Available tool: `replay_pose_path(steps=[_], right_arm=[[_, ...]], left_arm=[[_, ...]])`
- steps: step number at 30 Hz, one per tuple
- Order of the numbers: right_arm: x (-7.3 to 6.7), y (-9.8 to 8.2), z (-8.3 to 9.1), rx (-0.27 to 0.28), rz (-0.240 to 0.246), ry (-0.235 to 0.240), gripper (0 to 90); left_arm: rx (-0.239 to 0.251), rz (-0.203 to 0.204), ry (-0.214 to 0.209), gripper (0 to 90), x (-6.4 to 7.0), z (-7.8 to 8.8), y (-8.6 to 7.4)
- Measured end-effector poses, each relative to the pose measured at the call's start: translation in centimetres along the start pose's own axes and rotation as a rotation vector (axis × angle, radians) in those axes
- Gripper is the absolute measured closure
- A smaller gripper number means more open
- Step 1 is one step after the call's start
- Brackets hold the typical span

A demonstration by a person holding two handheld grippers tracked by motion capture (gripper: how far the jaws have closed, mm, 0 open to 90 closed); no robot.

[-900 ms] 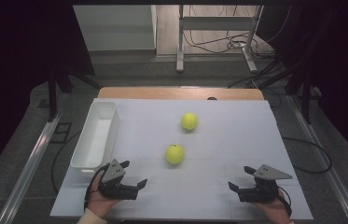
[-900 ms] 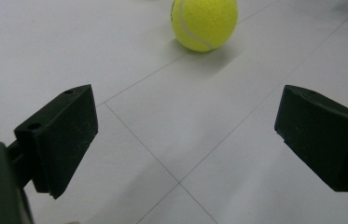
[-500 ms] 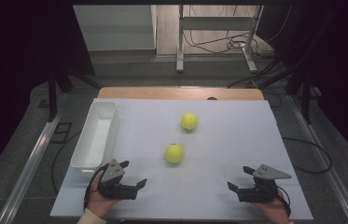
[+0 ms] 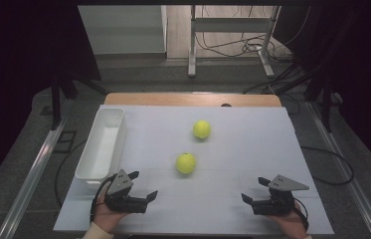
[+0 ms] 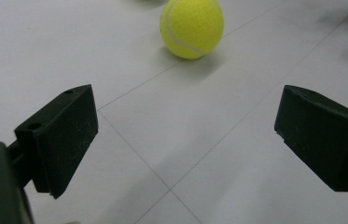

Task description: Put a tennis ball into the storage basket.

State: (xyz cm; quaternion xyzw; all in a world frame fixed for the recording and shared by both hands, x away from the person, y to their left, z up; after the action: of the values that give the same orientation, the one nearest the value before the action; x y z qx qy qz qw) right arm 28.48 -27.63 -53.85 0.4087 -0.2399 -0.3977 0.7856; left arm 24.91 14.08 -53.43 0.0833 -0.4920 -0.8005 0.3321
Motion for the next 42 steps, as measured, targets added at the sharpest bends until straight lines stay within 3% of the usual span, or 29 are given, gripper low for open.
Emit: replay_pose_path(steps=[7, 29, 42], right_arm=[[0.2, -0.1, 0.0, 0.004, -0.013, 0.0, 11.3], [-0.2, -0.3, 0.4, 0.0, 0.013, 0.01, 11.8], [-0.2, 0.2, -0.3, 0.002, 0.031, 0.008, 11.9]], left_arm=[[-0.01, -0.02, 0.009, 6.7, 0.6, -0.3, 0.7], [-0.038, -0.02, 0.001, 6.8, 1.3, -0.6, 3.3], [-0.05, -0.033, -0.051, 6.8, 1.4, -1.8, 5.7]])
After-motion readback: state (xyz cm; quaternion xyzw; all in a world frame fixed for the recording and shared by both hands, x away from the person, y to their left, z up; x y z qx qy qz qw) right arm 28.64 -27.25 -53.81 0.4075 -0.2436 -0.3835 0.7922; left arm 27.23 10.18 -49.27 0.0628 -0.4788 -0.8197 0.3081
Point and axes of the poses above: each handheld gripper's, and its own axes: z roughly backward along the jaws, y roughly out of its top, x roughly to its right, the point moved 4 cm from there along -z, roughly forward along the jaws, and after that the axes turned 11 degrees about -y, right-handed, at the moved point
